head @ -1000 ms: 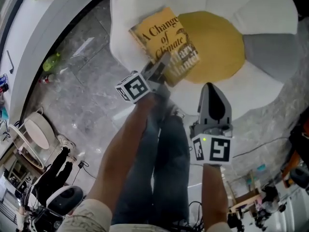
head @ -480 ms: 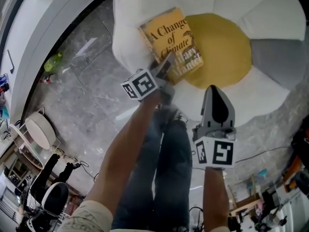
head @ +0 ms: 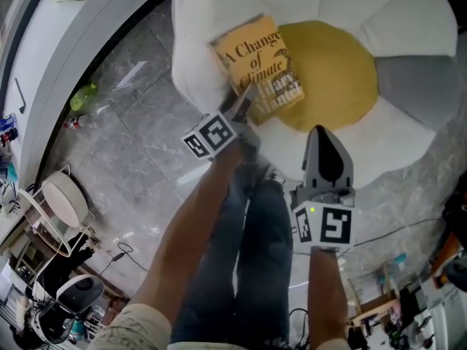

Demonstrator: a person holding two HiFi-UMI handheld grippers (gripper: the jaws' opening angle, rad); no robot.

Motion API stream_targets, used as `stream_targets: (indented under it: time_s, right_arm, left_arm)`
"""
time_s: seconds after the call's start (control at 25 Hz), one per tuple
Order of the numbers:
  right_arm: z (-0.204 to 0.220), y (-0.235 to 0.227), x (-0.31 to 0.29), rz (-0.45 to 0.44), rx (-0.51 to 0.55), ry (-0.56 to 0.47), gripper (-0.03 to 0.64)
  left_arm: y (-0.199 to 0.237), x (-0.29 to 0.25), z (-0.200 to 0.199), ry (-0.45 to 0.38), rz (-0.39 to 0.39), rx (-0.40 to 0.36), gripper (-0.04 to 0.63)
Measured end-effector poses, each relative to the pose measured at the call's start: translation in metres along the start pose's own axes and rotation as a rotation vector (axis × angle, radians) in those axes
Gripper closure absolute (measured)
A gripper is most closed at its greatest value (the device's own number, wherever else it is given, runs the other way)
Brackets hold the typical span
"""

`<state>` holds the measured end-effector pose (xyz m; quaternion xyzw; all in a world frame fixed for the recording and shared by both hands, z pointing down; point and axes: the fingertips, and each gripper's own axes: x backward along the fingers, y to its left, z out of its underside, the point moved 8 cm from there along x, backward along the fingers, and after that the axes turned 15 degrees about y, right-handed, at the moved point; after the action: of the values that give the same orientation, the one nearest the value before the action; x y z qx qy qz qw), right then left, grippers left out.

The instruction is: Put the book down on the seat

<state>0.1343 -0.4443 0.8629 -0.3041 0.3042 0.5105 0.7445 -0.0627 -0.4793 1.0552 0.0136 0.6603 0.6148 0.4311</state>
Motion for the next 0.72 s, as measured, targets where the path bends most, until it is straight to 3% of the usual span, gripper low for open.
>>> stream_targets:
  time_s: [0.2,0.4,0.56,0.72]
  right_arm:
    - [-0.012,0.005,0.014,-0.002,-0.004,-0.013,0.614]
    - [-0.041,0.012,0.041,-0.009,-0.003,-0.053,0.614]
    - [-0.069,0.016,0.076,-0.012,-0.029,-0.098,0.614]
    - [-0.104,0.018,0.116,0.007,-0.016,-0.146,0.614]
  left_arm:
    - [0.001,0.037,0.014,0.013,-0.066,0.036,0.308]
    - [-0.037,0.077,0.017,0.013,-0.050,0.016,0.308]
    - [-0.088,0.108,0.011,0.037,-0.005,-0.080,0.310]
    - [-0.170,0.139,-0.010,0.004,0.069,-0.231,0.409]
